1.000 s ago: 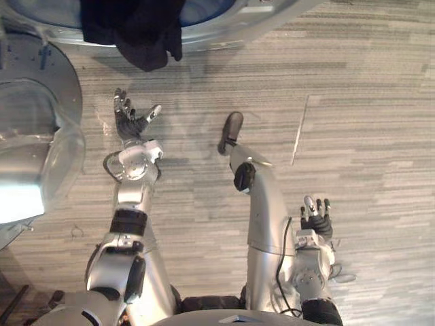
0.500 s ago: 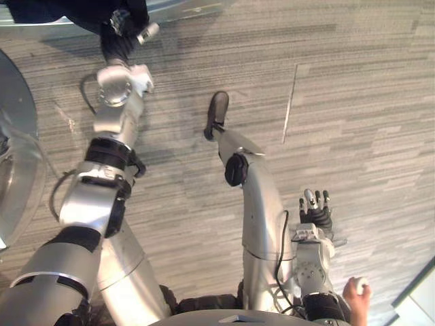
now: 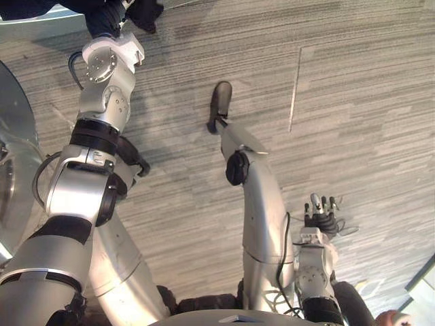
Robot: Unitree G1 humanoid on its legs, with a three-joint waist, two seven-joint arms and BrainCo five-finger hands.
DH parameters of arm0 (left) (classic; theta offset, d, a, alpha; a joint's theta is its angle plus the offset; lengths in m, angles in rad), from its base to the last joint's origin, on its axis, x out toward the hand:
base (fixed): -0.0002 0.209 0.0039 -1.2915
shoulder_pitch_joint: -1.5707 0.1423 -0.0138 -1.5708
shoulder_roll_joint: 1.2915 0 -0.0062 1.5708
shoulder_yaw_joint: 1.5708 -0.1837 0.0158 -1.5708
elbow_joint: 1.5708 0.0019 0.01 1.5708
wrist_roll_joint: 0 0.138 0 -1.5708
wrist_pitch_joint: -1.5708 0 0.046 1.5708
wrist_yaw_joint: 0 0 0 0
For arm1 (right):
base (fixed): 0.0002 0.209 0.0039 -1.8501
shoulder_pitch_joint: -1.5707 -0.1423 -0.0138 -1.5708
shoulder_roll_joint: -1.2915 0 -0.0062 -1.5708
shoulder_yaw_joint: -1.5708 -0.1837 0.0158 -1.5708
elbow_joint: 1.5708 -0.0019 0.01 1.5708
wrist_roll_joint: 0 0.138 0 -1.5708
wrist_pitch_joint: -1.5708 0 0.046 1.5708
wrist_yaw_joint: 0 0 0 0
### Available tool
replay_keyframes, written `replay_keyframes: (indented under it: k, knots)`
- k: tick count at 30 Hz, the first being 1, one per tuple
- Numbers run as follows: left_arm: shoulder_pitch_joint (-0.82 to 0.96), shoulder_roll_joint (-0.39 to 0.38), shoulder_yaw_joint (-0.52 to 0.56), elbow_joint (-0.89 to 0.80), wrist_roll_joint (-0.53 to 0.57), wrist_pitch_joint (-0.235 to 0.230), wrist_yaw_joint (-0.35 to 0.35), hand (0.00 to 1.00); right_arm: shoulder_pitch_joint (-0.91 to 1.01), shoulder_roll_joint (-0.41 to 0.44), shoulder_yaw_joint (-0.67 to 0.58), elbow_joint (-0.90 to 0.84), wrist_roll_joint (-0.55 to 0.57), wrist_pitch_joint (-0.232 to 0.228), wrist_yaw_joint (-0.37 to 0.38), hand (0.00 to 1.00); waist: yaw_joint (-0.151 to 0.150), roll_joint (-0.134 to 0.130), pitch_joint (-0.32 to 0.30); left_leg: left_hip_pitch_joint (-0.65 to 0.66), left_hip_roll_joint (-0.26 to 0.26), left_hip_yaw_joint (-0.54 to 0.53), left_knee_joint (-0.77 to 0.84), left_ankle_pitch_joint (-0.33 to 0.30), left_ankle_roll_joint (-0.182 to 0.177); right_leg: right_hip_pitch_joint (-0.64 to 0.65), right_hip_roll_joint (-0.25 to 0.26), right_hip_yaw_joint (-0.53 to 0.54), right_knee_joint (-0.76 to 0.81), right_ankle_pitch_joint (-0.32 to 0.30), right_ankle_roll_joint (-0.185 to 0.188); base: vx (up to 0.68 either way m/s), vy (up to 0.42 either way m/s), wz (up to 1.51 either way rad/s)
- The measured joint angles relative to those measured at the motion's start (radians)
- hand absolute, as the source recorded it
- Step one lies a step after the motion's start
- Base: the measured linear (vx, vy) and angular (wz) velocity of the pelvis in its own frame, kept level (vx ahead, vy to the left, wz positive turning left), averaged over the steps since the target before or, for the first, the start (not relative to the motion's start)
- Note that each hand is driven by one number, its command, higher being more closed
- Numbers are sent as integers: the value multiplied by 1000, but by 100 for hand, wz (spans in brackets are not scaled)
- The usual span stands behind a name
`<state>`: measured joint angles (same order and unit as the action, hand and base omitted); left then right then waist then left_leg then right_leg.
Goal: Pick up the laundry basket with both hands and put the clothes into the washing machine.
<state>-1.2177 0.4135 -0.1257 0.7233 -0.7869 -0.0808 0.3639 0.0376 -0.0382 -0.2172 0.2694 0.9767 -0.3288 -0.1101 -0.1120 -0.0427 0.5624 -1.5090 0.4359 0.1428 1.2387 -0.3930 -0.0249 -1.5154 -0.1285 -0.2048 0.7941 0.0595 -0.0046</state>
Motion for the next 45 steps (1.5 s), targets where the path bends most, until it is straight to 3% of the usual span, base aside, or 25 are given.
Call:
replay_keyframes:
  k: [2, 3, 6, 7, 12, 13, 16, 19, 22, 24, 27, 29, 32, 38, 39, 42, 44, 45]
  knots:
    - [69, -20, 7, -71, -49, -9, 1, 100, 0, 8, 1, -11, -1, 0, 0, 0, -2, 0, 0, 25, -6, 6, -7, 2, 2, 21, -5, 1, -3, 0, 1, -82, -6, 17]
    - [140, -44, 18, -175, -55, -73, 1, 100, 1, 14, 0, -18, -2, 0, 0, 0, 3, 0, 0, 51, -8, 14, -21, 5, 3, 44, -7, 3, -17, 0, 6, -90, -25, 16]
    - [266, -132, 90, -395, -63, -205, 1, 100, 0, 35, 13, -18, -1, 0, -1, 0, 21, 2, 0, 140, -36, 37, -116, 42, 6, 132, -14, 0, -106, 7, 14, -127, -56, 34]
    - [301, -159, 109, -430, -65, -227, 2, 100, 0, 39, 22, -16, 0, 0, -2, 0, 26, 2, 0, 173, -43, 44, -151, 55, 3, 163, -14, -5, -132, 7, 14, -159, -108, 33]
    - [570, -235, 172, -605, -62, -257, 2, 100, 3, 42, 27, -17, -1, -1, -2, 0, 52, 17, -3, 284, -61, 61, -283, 109, -14, 258, -8, -17, -191, -12, 28, -75, -121, 23]
    - [653, -248, 176, -648, -53, -256, 2, 100, 18, 43, 27, -17, -1, -2, -2, 0, 58, 18, -2, 303, -70, 62, -280, 109, -28, 261, -15, -7, -166, -8, 15, -12, -158, 21]
    - [693, -266, 204, -713, -53, -256, 2, 100, 17, 32, 32, -28, -1, -2, 1, 0, 79, 18, -2, 328, -67, 73, -325, 120, -45, 270, -2, -8, -200, -9, 14, -25, -143, -6]
    - [625, -204, 213, -718, -53, -256, 1, 100, 21, 31, 36, -30, -1, -2, 1, 0, 73, 19, -2, 359, -55, 78, -324, 122, -51, 300, 11, -7, -206, -6, 15, -24, -123, -12]
    - [409, -35, 209, -693, -53, -253, -2, 100, 39, 25, 39, -60, -2, -2, 13, 0, 73, 19, -3, 345, -41, 75, -304, 109, -48, 304, 23, -10, -222, 13, 10, -23, -53, -16]
    - [221, 75, 149, -557, -64, -248, -4, 100, 38, 21, 42, -58, -3, -1, 23, 0, 77, 19, -3, 322, -37, 75, -303, 106, -36, 304, 32, -14, -273, 43, 26, -41, -5, -18]
    - [-28, 167, 83, -350, -60, -208, -44, 100, 38, 20, 48, -54, -3, 0, 36, 0, 74, 19, -3, 273, -32, 73, -308, 113, -21, 304, 44, -34, -367, 75, 52, -36, 28, -23]
    - [-165, 214, 41, -243, -53, -179, -51, 100, 38, 25, 45, -39, -2, 0, 36, 0, 65, 19, -3, 250, -28, 75, -284, 102, -11, 303, 48, -38, -394, 122, 38, -12, 41, -21]
    - [-294, 223, -23, -148, -55, -166, -83, 100, 36, 29, 40, -15, -1, 1, 36, 0, 70, 19, -3, 214, -16, 78, -238, 70, 3, 287, 55, -36, -409, 160, 22, -4, 37, -28]
    - [-473, 299, -85, -60, -88, -154, -86, 100, 35, 38, -23, -16, 4, 0, 33, 0, 73, 19, -3, 132, 19, 117, -182, 28, 46, 263, 83, -14, -552, 233, 85, -60, 8, -40]
    - [-509, 318, -113, -58, -119, -155, -81, 0, 35, 38, -31, -16, 5, 0, 32, 0, 76, 19, -3, 117, 28, 118, -170, 20, 50, 255, 84, -22, -556, 231, 87, -77, -9, -37]
    - [-585, 323, -122, -109, -234, -175, -51, 0, 35, 40, -57, -18, 6, 0, 13, 0, 77, 19, -3, 72, 34, 102, -142, 4, 52, 228, 89, -33, -558, 245, 85, -56, -11, -24]
    - [-585, 325, -121, -186, -252, -196, -30, 0, 35, 40, -76, -17, 6, -2, 9, 0, 76, 19, -3, 59, 35, 99, -133, -2, 53, 219, 90, -34, -558, 253, 76, -37, -11, -18]
    - [-581, 324, -125, -236, -186, -214, 23, 0, 35, 40, -80, -23, 6, -4, 2, 0, 71, 19, -3, 54, 38, 94, -120, -7, 54, 217, 92, -34, -553, 270, 55, -36, -12, -14]
